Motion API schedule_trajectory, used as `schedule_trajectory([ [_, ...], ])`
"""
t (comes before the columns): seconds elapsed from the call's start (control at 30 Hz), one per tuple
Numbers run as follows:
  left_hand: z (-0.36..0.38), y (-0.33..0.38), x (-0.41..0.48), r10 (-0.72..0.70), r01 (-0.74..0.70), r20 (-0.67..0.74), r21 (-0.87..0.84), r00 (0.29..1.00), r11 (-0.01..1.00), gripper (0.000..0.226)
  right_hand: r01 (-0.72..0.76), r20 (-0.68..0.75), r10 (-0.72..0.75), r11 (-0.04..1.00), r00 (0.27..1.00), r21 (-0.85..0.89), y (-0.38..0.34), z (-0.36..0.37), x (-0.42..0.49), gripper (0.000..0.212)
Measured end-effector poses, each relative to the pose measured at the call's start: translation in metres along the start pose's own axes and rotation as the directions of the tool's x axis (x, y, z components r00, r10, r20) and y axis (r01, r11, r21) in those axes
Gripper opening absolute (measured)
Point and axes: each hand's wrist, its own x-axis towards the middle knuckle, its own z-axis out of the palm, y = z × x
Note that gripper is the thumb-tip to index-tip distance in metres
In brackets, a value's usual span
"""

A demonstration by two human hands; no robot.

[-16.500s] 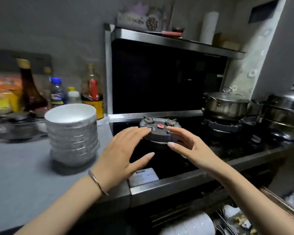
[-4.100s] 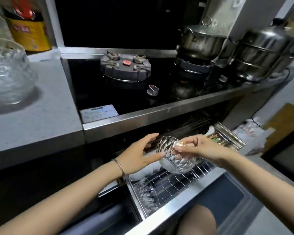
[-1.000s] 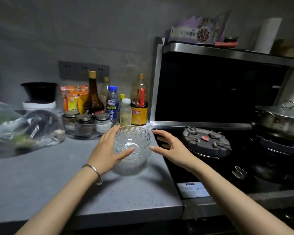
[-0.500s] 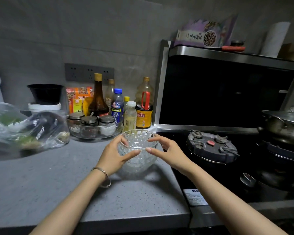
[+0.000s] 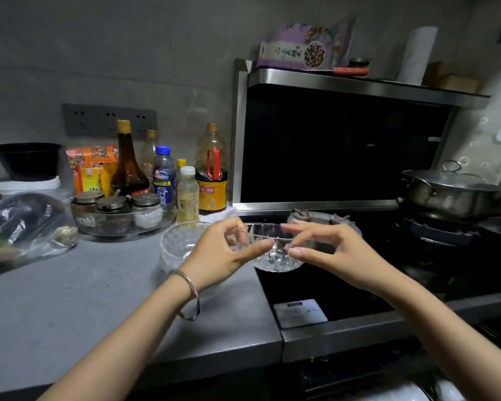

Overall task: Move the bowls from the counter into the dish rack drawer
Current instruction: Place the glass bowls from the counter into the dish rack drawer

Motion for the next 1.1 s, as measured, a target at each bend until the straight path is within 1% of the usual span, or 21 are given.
schedule_trajectory([
  [0.1, 0.046, 0.011, -0.003, -0.043, 0.051, 0.137, -0.054, 0.990, 0.997, 0.051, -0.082, 0.147, 0.077, 0.996, 0.986, 0.028, 0.006, -0.030, -0.039, 0.034],
  [0.2, 0.095, 0.015, -0.010, -0.060, 0.078, 0.265, -0.056, 0.962, 0.995, 0.052, -0.196, 0.242, 0.169, 0.976, 0.955, 0.091, 0.018, -0.051, -0.078, 0.026],
  [0.33, 0.164, 0.010, -0.024, -0.085, 0.137, 0.387, -0.110, 0.918, 0.984, 0.055, -0.368, 0.281, 0.320, 0.919, 0.905, 0.138, 0.044, -0.068, -0.135, 0.013],
  [0.43, 0.214, 0.000, -0.039, -0.108, 0.183, 0.462, -0.121, 0.880, 0.976, 0.058, -0.469, 0.309, 0.412, 0.872, 0.857, 0.139, 0.065, -0.076, -0.173, 0.012],
  [0.57, 0.262, -0.018, -0.057, -0.087, 0.227, 0.600, -0.162, 0.795, 0.960, 0.050, -0.565, 0.316, 0.494, 0.803, 0.810, 0.192, 0.103, -0.079, -0.215, 0.016],
  [0.63, 0.280, -0.034, -0.067, -0.109, 0.267, 0.654, -0.148, 0.749, 0.952, 0.056, -0.601, 0.321, 0.525, 0.768, 0.788, 0.220, 0.124, -0.075, -0.231, 0.019],
  [0.73, 0.300, -0.065, -0.089, -0.205, 0.322, 0.700, -0.038, 0.684, 0.946, 0.074, -0.663, 0.309, 0.587, 0.688, 0.748, 0.295, 0.155, -0.065, -0.249, 0.024],
  [0.77, 0.305, -0.075, -0.098, -0.233, 0.302, 0.708, 0.029, 0.666, 0.953, 0.080, -0.685, 0.310, 0.612, 0.659, 0.728, 0.310, 0.165, -0.061, -0.253, 0.029],
  [0.83, 0.313, -0.098, -0.115, -0.268, 0.199, 0.715, 0.181, 0.646, 0.963, 0.087, -0.731, 0.314, 0.662, 0.593, 0.681, 0.337, 0.182, -0.050, -0.259, 0.034],
  [0.9, 0.319, -0.120, -0.132, -0.281, 0.093, 0.700, 0.294, 0.656, 0.951, 0.091, -0.773, 0.300, 0.720, 0.522, 0.626, 0.360, 0.200, -0.038, -0.265, 0.024],
  [0.97, 0.323, -0.140, -0.149, -0.316, 0.036, 0.691, 0.388, 0.650, 0.921, 0.096, -0.816, 0.274, 0.786, 0.445, 0.553, 0.370, 0.216, -0.028, -0.269, 0.015],
  [1.0, 0.324, -0.149, -0.157, -0.344, 0.028, 0.691, 0.425, 0.635, 0.905, 0.098, -0.838, 0.267, 0.817, 0.405, 0.511, 0.366, 0.224, -0.023, -0.270, 0.015],
  [1.1, 0.330, -0.172, -0.179, -0.421, 0.003, 0.680, 0.524, 0.600, 0.852, 0.105, -0.899, 0.293, 0.882, 0.259, 0.369, 0.352, 0.246, -0.012, -0.271, 0.030],
])
